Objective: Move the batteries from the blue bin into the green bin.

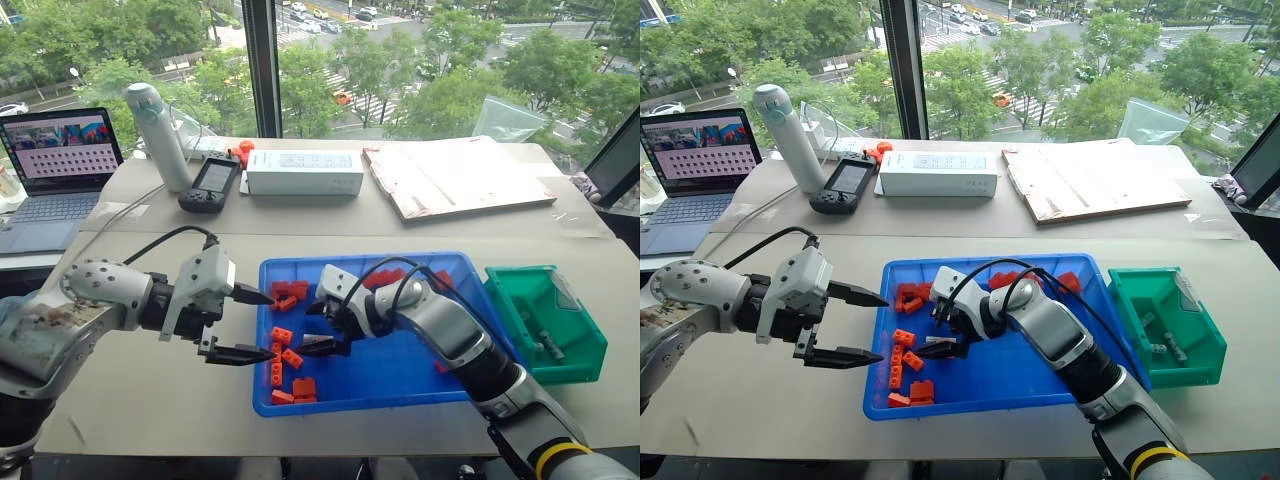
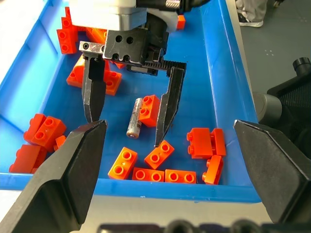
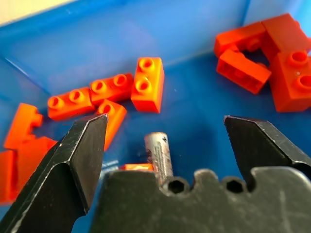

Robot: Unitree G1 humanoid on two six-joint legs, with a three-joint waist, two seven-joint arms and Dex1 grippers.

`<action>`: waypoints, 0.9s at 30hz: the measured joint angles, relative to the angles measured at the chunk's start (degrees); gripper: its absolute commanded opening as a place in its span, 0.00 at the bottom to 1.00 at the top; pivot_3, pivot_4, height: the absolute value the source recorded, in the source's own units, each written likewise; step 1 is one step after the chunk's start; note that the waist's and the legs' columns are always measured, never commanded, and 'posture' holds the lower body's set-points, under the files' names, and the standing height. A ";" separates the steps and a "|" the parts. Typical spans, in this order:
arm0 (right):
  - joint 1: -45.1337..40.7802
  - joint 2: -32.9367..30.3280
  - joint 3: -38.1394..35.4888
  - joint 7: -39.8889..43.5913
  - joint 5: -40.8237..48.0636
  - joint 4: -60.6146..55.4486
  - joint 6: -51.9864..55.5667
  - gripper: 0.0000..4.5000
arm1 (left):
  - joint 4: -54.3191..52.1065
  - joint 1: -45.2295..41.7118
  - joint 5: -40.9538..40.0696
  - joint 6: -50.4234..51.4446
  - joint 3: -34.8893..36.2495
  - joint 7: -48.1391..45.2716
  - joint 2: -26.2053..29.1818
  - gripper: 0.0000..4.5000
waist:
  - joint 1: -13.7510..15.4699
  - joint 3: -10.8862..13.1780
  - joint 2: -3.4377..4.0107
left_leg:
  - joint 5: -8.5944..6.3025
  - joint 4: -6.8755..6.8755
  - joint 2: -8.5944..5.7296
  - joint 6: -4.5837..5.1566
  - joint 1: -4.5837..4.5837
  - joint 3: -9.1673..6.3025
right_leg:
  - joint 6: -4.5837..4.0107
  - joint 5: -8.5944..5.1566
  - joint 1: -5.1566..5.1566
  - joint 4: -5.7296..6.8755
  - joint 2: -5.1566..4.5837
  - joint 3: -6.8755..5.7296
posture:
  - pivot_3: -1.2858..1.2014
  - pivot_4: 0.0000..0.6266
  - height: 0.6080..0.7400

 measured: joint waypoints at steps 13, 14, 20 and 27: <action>-0.65 -5.02 0.75 3.64 -3.27 -3.27 -3.24 0.01 | 0.02 1.40 1.14 -1.65 0.08 -0.32 0.18 1.00 | -0.03 -0.07 -0.07 | 0.00 0.00 0.06 -0.01 0.03 0.00 | -0.04 -0.01 0.01 0.00 0.00 -0.04 | 0.52 0.24 1.00; -0.64 -5.15 0.54 3.89 -2.98 -3.27 -2.95 0.01 | 0.03 1.40 1.19 -1.69 0.08 -0.39 0.18 1.00 | 0.01 -0.07 -0.07 | 0.00 0.00 0.06 -0.01 0.03 0.01 | -0.04 -0.01 0.01 0.00 0.00 -0.04 | 0.52 0.24 1.00; -0.93 -7.54 -7.18 5.87 2.78 -4.55 2.71 0.01 | 0.97 1.21 2.05 -2.37 -0.10 -0.97 -0.04 1.00 | 0.22 -0.06 -0.07 | 0.00 0.01 0.05 -0.01 0.00 0.00 | -0.04 -0.01 0.00 -0.01 0.00 -0.03 | 0.52 0.24 1.00; -1.93 -12.54 -13.36 6.36 5.68 -6.62 5.87 0.13 | 3.59 -1.06 3.40 -3.99 -2.76 -2.07 -2.12 1.00 | 0.10 -0.06 -0.07 | 0.00 -0.06 0.06 0.00 0.00 0.01 | -0.09 -0.04 -0.02 -0.02 0.00 -0.03 | 0.52 0.24 1.00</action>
